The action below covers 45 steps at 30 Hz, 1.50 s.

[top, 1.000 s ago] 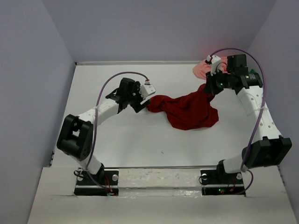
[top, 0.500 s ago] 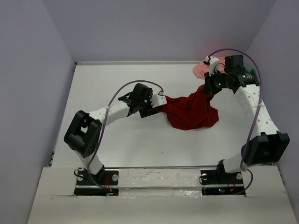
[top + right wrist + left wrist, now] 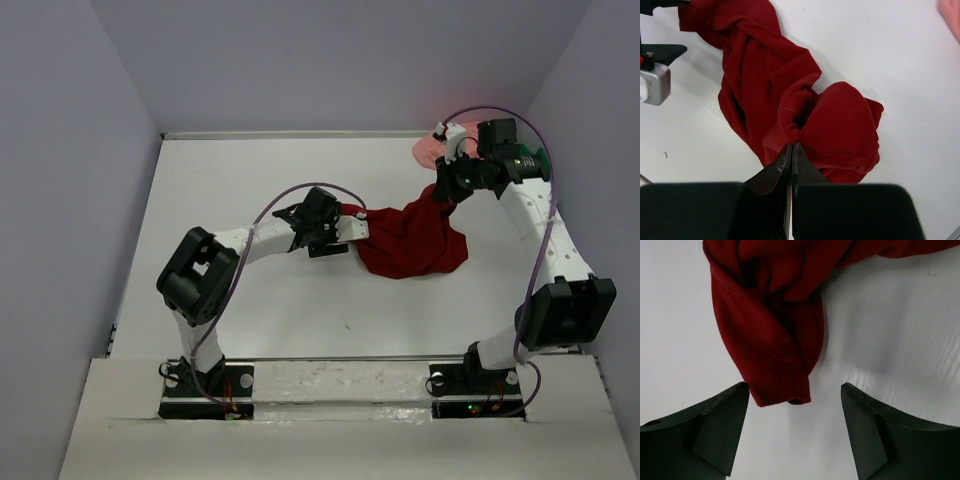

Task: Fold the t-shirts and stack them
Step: Flatten out the tshirt

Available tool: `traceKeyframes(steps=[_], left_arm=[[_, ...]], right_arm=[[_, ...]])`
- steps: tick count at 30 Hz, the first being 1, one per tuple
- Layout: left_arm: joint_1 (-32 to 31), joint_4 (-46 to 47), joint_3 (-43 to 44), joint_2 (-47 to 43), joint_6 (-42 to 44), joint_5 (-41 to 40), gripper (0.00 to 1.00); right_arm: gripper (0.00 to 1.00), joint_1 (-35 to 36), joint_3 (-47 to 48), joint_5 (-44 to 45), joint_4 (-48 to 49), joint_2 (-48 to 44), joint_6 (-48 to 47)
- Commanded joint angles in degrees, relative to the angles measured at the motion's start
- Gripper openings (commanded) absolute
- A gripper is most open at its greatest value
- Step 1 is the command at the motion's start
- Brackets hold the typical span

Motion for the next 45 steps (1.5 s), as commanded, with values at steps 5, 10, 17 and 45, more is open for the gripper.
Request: traceKeyframes(steps=[5,10,17,45], left_arm=[[-1.0,-1.8,5.9,4.0,1.5,-7.9,0.45],[-1.3,-3.0,7.2,2.8,0.3,-7.4,0.0],[-1.7,-5.8,9.1,0.1,-1.4,-6.6,0.0],[31.3,1.1,12.9,-25.6,-21.9,-8.3,0.0]], right_arm=[[0.0,-0.1,-0.9,0.6,3.2,0.0,-1.1],[0.0,-0.1,-1.5,0.5,3.7,1.1,-1.2],[0.0,-0.1,-1.6,0.4,3.9,1.2,-1.4],[0.0,-0.1,17.4,18.7,6.6,0.8,2.1]])
